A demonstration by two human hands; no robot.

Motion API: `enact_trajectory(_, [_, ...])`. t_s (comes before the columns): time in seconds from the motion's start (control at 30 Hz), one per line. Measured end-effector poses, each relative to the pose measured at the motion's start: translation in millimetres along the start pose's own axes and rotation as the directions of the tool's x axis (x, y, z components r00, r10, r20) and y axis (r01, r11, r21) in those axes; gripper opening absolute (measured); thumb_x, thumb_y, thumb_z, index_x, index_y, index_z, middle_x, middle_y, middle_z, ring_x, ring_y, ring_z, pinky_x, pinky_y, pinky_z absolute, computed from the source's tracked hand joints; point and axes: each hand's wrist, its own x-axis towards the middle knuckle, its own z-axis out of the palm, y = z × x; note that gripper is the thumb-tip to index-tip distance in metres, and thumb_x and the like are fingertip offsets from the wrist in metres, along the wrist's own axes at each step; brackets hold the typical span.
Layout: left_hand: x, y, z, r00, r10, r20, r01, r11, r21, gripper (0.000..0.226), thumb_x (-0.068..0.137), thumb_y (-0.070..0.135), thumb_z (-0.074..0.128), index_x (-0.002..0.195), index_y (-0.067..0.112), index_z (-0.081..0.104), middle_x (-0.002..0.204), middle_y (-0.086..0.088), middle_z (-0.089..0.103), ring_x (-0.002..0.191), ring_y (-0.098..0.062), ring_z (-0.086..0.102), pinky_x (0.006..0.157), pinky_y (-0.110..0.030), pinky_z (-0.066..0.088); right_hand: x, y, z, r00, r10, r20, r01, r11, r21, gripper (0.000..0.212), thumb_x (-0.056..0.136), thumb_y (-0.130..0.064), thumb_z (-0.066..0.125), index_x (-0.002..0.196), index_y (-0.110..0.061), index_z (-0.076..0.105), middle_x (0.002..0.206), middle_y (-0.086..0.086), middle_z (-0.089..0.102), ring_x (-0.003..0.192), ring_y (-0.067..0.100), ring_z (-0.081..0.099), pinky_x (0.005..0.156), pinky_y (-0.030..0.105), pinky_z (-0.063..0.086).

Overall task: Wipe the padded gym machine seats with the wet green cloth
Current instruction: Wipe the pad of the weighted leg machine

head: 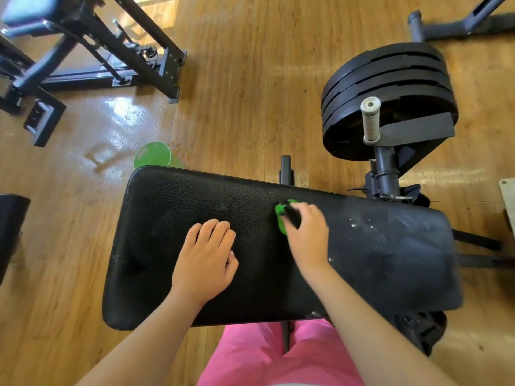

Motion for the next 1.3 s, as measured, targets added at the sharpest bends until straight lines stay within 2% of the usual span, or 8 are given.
enact_trajectory(0.27, [0,1,-2,1.000,0.002,-0.009,-0.002,1.000,0.000,0.036,0.085,0.029,0.043,0.107,0.011,0.064,0.115,-0.007,0.060,0.113,-0.028,0.050,0.095,-0.042,0.036,-6,21,-3,0.976,-0.185,0.117,0.194,0.978,-0.077,0.037,0.081,-0.015,0.076,0.113,-0.005,0.062,0.102,0.008,0.059,0.099,0.021,0.054,0.079,0.028,0.045])
enact_trajectory(0.43, [0,1,-2,1.000,-0.007,-0.007,0.007,1.000,0.002,0.037,0.085,0.030,0.042,0.107,0.010,0.064,0.115,-0.007,0.060,0.113,-0.028,0.050,0.096,-0.042,0.036,10,59,-30,0.996,0.080,-0.046,-0.084,0.991,-0.099,0.028,0.088,-0.017,0.067,0.113,-0.007,0.061,0.105,0.008,0.058,0.103,0.022,0.054,0.086,0.030,0.044])
enact_trajectory(0.57, [0,1,-1,1.000,-0.003,0.003,0.003,1.000,0.004,0.036,0.085,0.030,0.043,0.108,0.010,0.063,0.116,-0.007,0.060,0.113,-0.029,0.050,0.096,-0.043,0.036,11,55,-30,0.990,0.130,-0.051,-0.138,0.969,-0.206,0.026,0.089,-0.019,0.066,0.110,-0.006,0.059,0.104,0.010,0.057,0.100,0.024,0.053,0.079,0.027,0.041])
enact_trajectory(0.7, [1,2,-2,1.000,-0.009,0.004,0.009,1.000,0.008,0.035,0.084,0.030,0.043,0.106,0.011,0.063,0.115,-0.006,0.060,0.113,-0.028,0.050,0.095,-0.041,0.035,-20,9,-5,1.000,0.000,0.027,0.003,0.994,-0.107,0.031,0.085,-0.019,0.071,0.112,-0.010,0.061,0.103,0.005,0.057,0.097,0.018,0.053,0.079,0.021,0.039])
enact_trajectory(0.93, [1,3,-3,0.999,-0.007,-0.031,0.007,1.000,0.001,0.036,0.084,0.030,0.042,0.106,0.010,0.062,0.115,-0.008,0.060,0.113,-0.029,0.049,0.095,-0.042,0.035,-43,-4,6,0.958,-0.249,0.142,0.255,0.967,-0.020,0.037,0.078,-0.018,0.075,0.111,-0.007,0.063,0.098,0.008,0.057,0.094,0.023,0.055,0.074,0.031,0.047])
enact_trajectory(1.0, [1,3,-3,0.999,-0.007,-0.035,0.007,1.000,0.000,0.036,0.084,0.030,0.042,0.106,0.010,0.062,0.115,-0.008,0.060,0.113,-0.029,0.049,0.095,-0.042,0.035,-33,17,-4,0.972,-0.202,0.117,0.210,0.976,-0.060,0.036,0.080,-0.018,0.073,0.112,-0.007,0.063,0.099,0.009,0.058,0.096,0.025,0.055,0.077,0.033,0.047])
enact_trajectory(1.17, [1,2,-1,0.999,0.001,-0.038,-0.001,1.000,-0.011,0.037,0.085,0.030,0.041,0.107,0.009,0.062,0.114,-0.008,0.059,0.112,-0.030,0.051,0.094,-0.044,0.038,-15,80,-38,0.991,0.126,-0.043,-0.131,0.979,-0.158,0.029,0.089,-0.017,0.067,0.115,-0.006,0.060,0.107,0.011,0.059,0.104,0.026,0.056,0.085,0.031,0.045])
enact_trajectory(1.3, [1,2,-1,0.998,0.002,-0.061,-0.003,1.000,-0.009,0.033,0.084,0.030,0.043,0.104,0.010,0.060,0.111,-0.007,0.058,0.109,-0.029,0.050,0.093,-0.043,0.038,-23,67,-31,0.980,0.188,-0.073,-0.197,0.969,-0.151,0.029,0.089,-0.017,0.067,0.115,-0.006,0.059,0.107,0.011,0.059,0.103,0.025,0.056,0.081,0.028,0.043])
